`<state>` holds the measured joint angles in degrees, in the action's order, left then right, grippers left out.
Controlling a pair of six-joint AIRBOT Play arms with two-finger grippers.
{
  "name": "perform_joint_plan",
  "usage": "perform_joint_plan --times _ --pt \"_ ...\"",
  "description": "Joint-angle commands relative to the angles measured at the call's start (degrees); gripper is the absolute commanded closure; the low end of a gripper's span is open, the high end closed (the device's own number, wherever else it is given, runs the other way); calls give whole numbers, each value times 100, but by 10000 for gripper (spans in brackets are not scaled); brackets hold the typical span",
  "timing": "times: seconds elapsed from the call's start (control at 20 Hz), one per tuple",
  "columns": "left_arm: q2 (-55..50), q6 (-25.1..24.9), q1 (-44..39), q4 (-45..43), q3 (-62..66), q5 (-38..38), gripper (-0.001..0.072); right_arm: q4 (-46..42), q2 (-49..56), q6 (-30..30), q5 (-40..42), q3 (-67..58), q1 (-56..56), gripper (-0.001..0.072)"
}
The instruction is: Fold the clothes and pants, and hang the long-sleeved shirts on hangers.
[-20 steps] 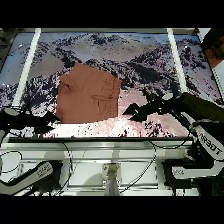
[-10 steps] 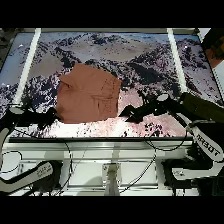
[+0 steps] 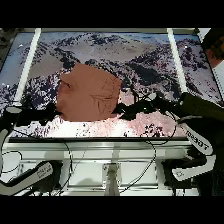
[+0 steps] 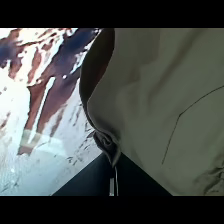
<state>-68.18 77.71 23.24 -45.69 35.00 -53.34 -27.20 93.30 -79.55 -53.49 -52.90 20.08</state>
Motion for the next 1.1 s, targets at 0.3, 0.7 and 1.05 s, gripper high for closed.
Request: perform_joint_plan --times 0.3,0.7,1.05 --pt "61 -817 4 804 35 -35 700 107 258 -232 26 -566 61 705" --pt "2000 -199 2 -1176 50 -896 702 -647 -1340 -334 -1810 46 98 706" --pt "2640 501 -1375 -787 809 -544 703 -483 -2046 -702 -2120 166 168 706"
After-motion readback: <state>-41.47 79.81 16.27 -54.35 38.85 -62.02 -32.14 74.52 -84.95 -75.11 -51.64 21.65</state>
